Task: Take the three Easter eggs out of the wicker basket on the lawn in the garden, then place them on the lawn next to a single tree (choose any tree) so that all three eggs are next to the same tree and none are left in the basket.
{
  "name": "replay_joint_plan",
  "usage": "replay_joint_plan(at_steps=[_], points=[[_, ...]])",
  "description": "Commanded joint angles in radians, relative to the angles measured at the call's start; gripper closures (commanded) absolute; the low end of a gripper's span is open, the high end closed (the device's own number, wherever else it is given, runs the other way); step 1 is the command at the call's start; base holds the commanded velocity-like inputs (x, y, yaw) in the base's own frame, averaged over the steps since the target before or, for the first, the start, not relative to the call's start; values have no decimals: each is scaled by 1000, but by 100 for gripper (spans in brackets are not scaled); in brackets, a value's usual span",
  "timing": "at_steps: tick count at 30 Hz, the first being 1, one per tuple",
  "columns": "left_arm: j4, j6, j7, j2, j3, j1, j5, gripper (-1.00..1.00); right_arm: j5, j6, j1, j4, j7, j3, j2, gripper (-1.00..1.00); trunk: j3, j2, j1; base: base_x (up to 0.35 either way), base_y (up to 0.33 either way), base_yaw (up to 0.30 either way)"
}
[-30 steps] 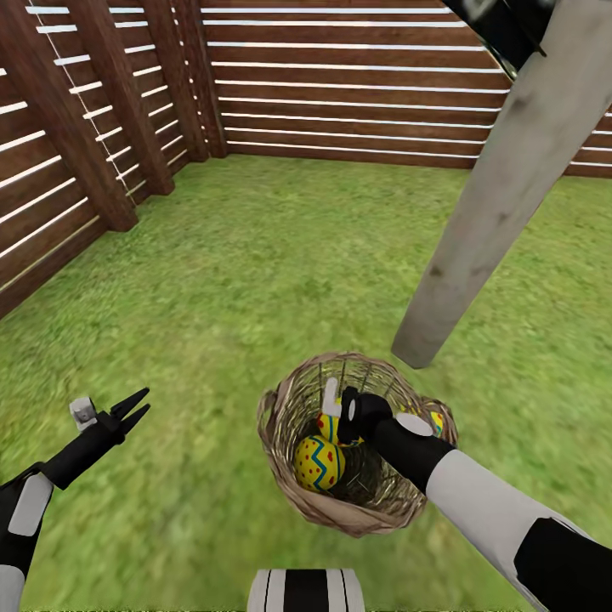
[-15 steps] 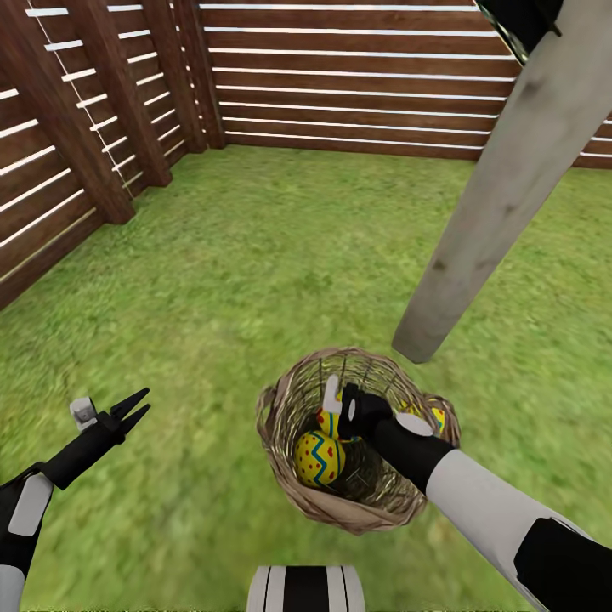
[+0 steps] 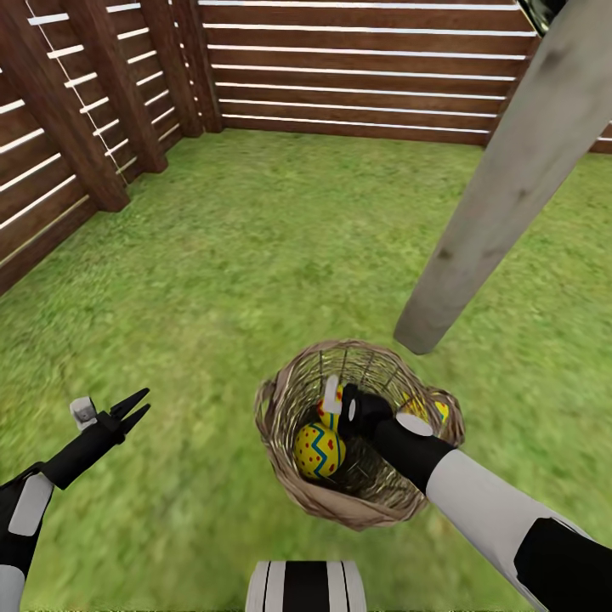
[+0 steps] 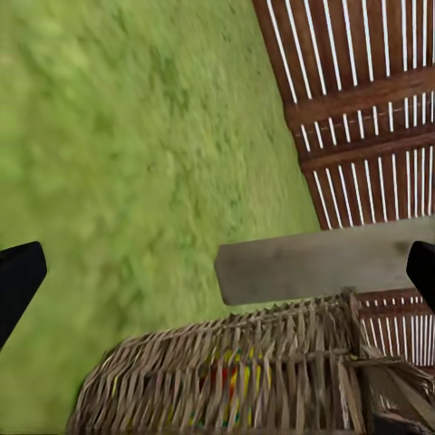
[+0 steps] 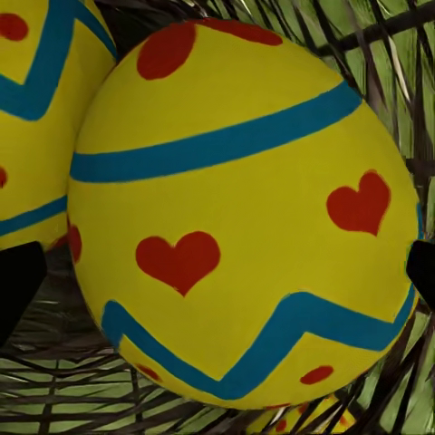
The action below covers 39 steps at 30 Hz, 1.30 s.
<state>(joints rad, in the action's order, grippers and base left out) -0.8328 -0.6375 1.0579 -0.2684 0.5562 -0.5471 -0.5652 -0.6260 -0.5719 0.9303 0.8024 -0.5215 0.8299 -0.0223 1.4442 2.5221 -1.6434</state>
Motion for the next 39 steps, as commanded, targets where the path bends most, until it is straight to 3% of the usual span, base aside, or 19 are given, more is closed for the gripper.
replay_joint_plan(at_steps=[1,3,5,7,17,26,33,39], points=[[0,-8,2,0,0,0,-4,-100,-11,-3,1,1,-8,3,-1,-100,5,1,0,0,0,0],[0,-7,2,0,0,0,-4,-100,-11,-3,1,0,-8,-3,-1,-100,5,1,0,0,0,0],[0,-7,2,1,1,0,-4,-100,-14,-2,1,1,-8,-47,0,-100,5,1,0,0,0,0],[1,-7,2,1,1,0,-5,-100,-16,-3,1,0,-9,-58,0,-100,5,1,0,0,0,0],[2,-7,3,9,1,0,-6,-100,-17,-3,1,1,-8,-58,5,-100,5,1,0,0,-24,0],[1,-7,2,17,2,0,-5,-100,-18,-3,1,2,-8,-59,4,-100,28,2,-3,0,0,0],[1,-7,2,24,2,21,-8,-100,-112,5,-2,2,-6,-52,10,-100,43,3,-4,0,0,0],[1,-7,2,27,2,21,-7,-100,-137,-12,-2,27,-6,-52,12,-100,59,4,-6,0,0,0]])
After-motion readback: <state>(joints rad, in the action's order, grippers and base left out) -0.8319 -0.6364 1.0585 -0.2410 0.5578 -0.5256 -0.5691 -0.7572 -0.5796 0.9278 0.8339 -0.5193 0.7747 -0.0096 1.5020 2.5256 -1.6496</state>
